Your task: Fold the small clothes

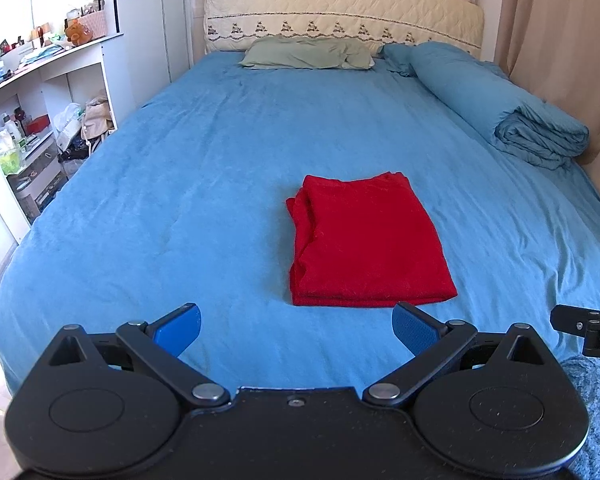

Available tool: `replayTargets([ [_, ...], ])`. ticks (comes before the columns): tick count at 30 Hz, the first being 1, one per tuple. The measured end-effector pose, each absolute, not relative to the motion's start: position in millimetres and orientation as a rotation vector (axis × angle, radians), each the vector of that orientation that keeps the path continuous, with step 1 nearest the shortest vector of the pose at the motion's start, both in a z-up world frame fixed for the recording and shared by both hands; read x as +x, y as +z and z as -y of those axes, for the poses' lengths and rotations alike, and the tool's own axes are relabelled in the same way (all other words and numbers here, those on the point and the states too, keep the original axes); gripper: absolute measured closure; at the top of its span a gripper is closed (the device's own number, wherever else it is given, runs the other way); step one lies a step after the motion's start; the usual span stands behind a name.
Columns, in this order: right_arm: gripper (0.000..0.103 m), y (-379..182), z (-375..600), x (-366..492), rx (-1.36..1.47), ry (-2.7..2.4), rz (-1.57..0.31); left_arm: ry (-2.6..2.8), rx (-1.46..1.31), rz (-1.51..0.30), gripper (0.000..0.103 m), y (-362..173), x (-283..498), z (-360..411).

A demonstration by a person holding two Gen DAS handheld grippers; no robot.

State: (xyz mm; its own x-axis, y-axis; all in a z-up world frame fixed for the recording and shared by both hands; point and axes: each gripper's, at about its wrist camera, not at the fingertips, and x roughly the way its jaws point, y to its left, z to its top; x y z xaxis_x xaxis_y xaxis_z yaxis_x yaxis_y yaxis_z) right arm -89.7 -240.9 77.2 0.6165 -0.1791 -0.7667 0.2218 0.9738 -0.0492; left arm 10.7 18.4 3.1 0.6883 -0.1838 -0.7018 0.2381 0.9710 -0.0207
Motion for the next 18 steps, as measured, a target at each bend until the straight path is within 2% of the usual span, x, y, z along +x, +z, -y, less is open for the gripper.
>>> replayTargets([
  [18,0.000,77.1,240.3,-91.1,0.060,-0.239,-0.875,-0.238,0.078,-0.772,0.000,4.0,11.7,-20.3],
])
